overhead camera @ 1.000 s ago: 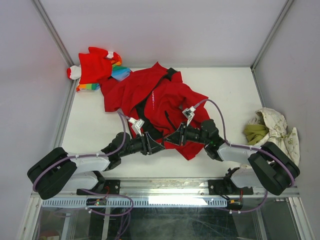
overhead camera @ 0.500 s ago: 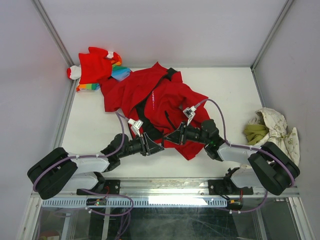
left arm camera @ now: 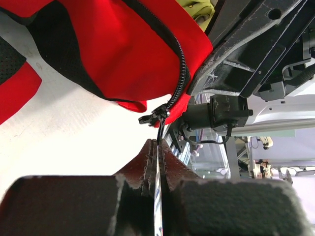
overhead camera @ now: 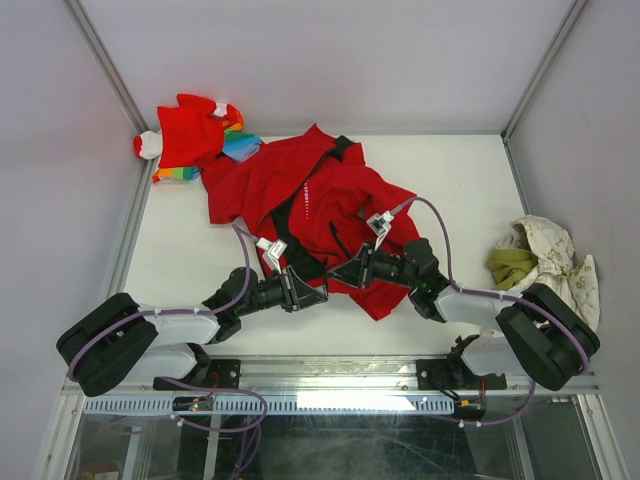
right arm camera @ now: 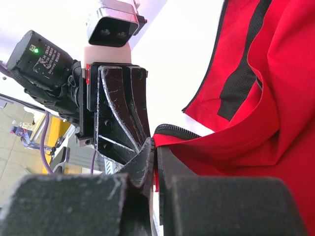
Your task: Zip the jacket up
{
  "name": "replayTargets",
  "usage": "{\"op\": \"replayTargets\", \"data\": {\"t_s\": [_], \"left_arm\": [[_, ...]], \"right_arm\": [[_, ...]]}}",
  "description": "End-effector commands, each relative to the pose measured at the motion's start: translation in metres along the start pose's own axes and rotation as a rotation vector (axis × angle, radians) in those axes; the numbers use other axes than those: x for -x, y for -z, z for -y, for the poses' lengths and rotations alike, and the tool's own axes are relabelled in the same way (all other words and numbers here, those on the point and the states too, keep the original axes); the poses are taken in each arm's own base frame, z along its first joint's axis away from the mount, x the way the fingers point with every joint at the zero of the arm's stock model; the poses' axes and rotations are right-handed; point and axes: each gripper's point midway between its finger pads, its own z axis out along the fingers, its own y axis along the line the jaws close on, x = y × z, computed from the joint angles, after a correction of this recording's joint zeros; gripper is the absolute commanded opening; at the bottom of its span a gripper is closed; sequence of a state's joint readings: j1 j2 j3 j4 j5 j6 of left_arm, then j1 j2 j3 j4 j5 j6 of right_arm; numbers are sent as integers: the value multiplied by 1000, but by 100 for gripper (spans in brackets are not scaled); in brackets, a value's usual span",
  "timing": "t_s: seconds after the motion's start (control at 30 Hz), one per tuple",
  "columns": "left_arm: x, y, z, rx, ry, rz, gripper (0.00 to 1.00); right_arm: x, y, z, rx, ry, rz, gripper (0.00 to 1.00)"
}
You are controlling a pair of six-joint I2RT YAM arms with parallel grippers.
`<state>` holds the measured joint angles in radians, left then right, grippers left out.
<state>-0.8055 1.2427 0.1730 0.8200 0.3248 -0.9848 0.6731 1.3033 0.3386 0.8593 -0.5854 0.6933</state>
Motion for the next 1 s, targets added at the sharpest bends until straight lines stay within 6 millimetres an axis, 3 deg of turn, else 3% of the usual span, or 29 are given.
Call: {"op": "replayTargets", "data": {"t_s": [0.0, 0.3, 0.53, 0.67, 0.77, 0.9, 0.97], "left_arm": [[1, 2, 17, -74, -28, 1, 0], [-17, 7, 10, -51, -4, -74, 0], [-33, 9, -36, 169, 12, -153, 0], [-32, 9, -25, 124, 1, -157, 0], [-18, 10, -13, 93, -59, -107, 1], [8, 13, 4, 92, -146, -25, 19], [24, 16, 13, 87, -183, 21, 24]], "right_arm": [[44, -7, -28, 81, 106, 130, 0], [78, -5, -34, 70, 143, 249, 0], [95, 0, -41, 85, 177, 271, 0], [97, 4, -41, 79, 199, 270, 0], [89, 1, -39, 84, 202, 224, 0], [73, 1, -31, 78, 182, 166, 0], [65, 2, -28, 77, 171, 148, 0]]}}
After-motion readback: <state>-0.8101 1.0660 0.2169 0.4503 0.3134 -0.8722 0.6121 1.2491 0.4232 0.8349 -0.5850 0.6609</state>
